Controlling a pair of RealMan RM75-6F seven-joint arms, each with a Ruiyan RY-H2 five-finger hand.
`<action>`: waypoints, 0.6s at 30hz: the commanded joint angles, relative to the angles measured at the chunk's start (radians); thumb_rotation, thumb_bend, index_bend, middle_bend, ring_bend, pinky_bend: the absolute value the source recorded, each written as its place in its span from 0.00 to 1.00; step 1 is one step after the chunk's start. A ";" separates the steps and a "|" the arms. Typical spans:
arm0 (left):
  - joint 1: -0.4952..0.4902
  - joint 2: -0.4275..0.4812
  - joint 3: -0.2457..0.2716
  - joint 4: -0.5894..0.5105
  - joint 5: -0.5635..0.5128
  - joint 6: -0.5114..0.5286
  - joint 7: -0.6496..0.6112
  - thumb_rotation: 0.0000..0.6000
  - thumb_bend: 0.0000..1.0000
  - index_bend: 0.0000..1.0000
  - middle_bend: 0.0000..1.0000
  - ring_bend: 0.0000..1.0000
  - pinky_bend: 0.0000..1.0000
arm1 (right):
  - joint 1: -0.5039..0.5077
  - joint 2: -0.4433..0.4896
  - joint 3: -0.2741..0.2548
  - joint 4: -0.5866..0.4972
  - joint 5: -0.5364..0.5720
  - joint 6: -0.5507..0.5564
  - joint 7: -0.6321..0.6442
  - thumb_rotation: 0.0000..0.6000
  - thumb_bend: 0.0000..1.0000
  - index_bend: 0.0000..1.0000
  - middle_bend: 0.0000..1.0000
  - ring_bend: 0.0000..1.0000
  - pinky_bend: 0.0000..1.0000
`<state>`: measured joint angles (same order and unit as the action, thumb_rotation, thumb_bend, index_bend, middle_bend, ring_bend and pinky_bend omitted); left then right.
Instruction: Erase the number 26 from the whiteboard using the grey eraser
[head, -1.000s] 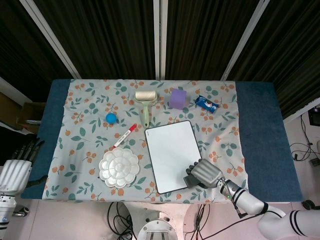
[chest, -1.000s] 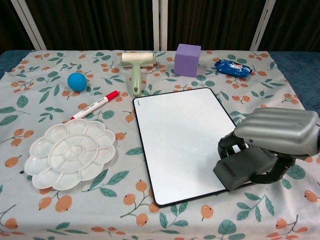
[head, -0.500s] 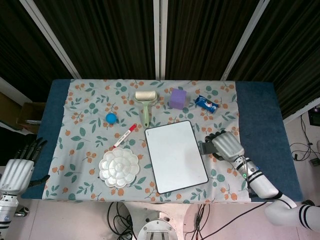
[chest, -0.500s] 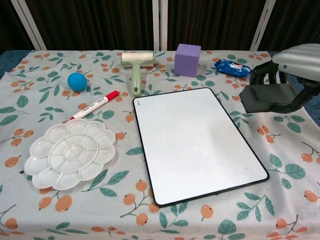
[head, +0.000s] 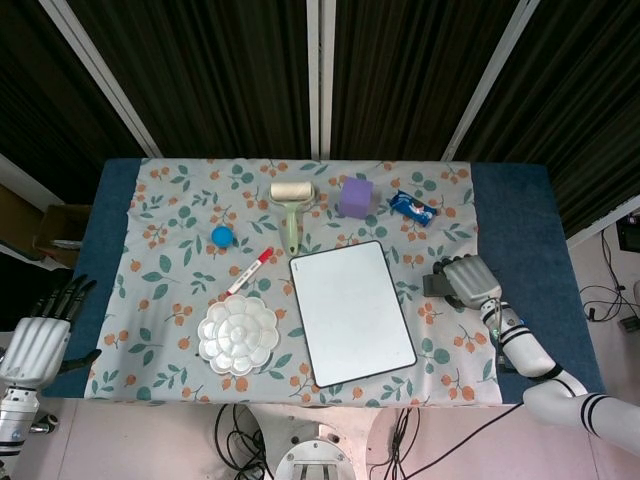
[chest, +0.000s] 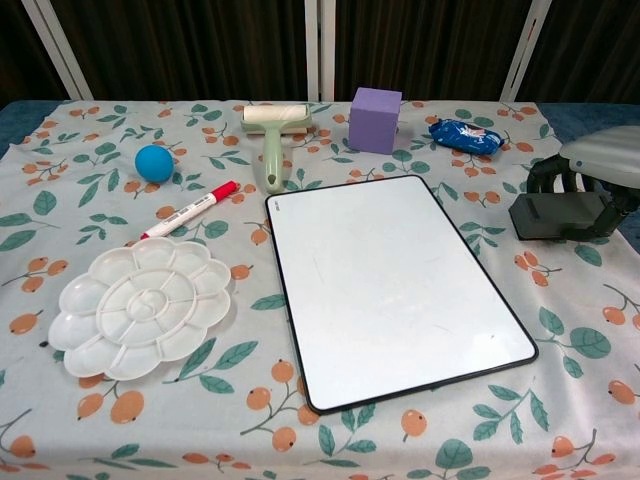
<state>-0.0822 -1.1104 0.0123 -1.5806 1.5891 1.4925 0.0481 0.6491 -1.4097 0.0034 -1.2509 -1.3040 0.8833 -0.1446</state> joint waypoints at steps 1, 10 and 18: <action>0.002 0.000 -0.002 0.001 0.003 0.008 -0.001 1.00 0.00 0.03 0.05 0.04 0.18 | -0.020 0.011 0.008 -0.011 -0.040 0.070 0.022 1.00 0.03 0.00 0.00 0.00 0.00; 0.009 -0.001 -0.004 0.002 0.010 0.031 -0.008 1.00 0.00 0.03 0.05 0.04 0.18 | -0.143 0.167 -0.004 -0.192 -0.145 0.316 0.063 1.00 0.00 0.00 0.00 0.00 0.00; 0.012 0.012 -0.014 -0.001 -0.001 0.042 -0.005 1.00 0.00 0.03 0.05 0.04 0.18 | -0.355 0.275 -0.055 -0.296 -0.154 0.560 0.076 1.00 0.00 0.00 0.00 0.00 0.00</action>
<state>-0.0697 -1.0990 -0.0013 -1.5813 1.5887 1.5348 0.0422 0.3666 -1.1766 -0.0265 -1.5070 -1.4538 1.3831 -0.0912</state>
